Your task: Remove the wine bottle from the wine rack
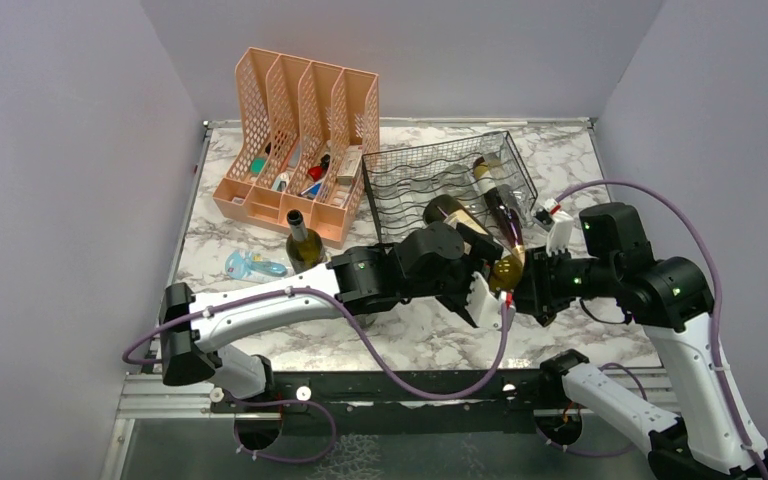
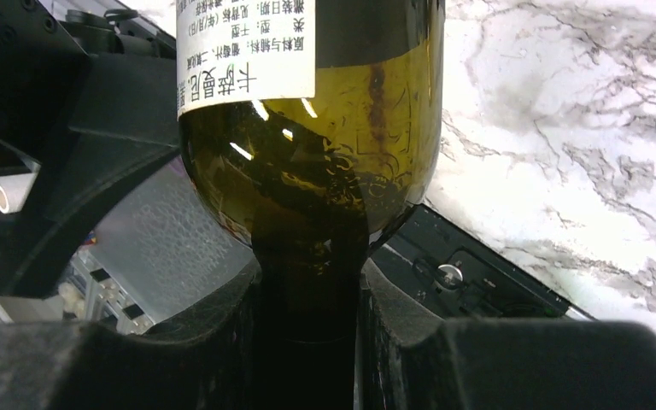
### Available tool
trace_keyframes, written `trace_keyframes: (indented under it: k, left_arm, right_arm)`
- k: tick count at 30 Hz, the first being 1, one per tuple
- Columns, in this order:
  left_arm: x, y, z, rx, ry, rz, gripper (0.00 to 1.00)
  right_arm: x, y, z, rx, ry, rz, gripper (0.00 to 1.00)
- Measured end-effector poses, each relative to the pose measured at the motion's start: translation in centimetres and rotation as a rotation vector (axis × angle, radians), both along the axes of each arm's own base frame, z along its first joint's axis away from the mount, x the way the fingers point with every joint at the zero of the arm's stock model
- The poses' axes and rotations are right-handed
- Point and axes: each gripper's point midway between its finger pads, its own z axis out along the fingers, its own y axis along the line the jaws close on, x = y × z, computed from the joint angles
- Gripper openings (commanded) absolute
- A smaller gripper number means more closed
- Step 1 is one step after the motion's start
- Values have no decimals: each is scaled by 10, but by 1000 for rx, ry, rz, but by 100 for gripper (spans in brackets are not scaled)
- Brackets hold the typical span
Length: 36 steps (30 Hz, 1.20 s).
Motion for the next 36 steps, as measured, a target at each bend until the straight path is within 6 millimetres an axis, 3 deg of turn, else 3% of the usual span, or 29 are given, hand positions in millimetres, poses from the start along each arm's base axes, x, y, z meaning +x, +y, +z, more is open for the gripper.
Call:
trace_keyframes:
  k: [8, 11, 16, 19, 21, 23, 26, 29, 32, 36]
  left_arm:
    - [-9, -18, -17, 46, -51, -64, 84]
    - [-10, -20, -18, 48, -57, -71, 92]
    - [-18, -34, -20, 25, -59, -100, 93]
    - [-20, -44, -21, 9, -64, -111, 79]
    - [-21, -47, -23, 9, -66, -115, 55]
    - [-22, -47, -26, 17, -81, -123, 40]
    - [-23, -49, -29, -2, -95, -123, 32]
    - [-20, -45, -35, -52, -62, -72, 27]
    - [-16, -34, -50, -89, 18, 5, 23]
    - [-15, -22, -69, -160, 146, 95, 21]
  right_arm:
    - [-5, -5, -6, -25, 41, -20, 1]
    - [-6, -5, -6, -26, 44, -19, 1]
    - [-11, 2, -2, 12, 57, 18, 1]
    - [-15, 6, 1, 39, 68, 46, 1]
    - [-17, 7, 2, 48, 72, 53, 1]
    - [-16, 7, 2, 47, 73, 49, 13]
    - [-17, 5, -1, 31, 88, 41, 56]
    - [-9, 5, 14, 41, 23, 19, 83]
    - [5, -3, 48, 53, -140, -49, 89]
    - [23, -23, 105, 67, -376, -197, 89]
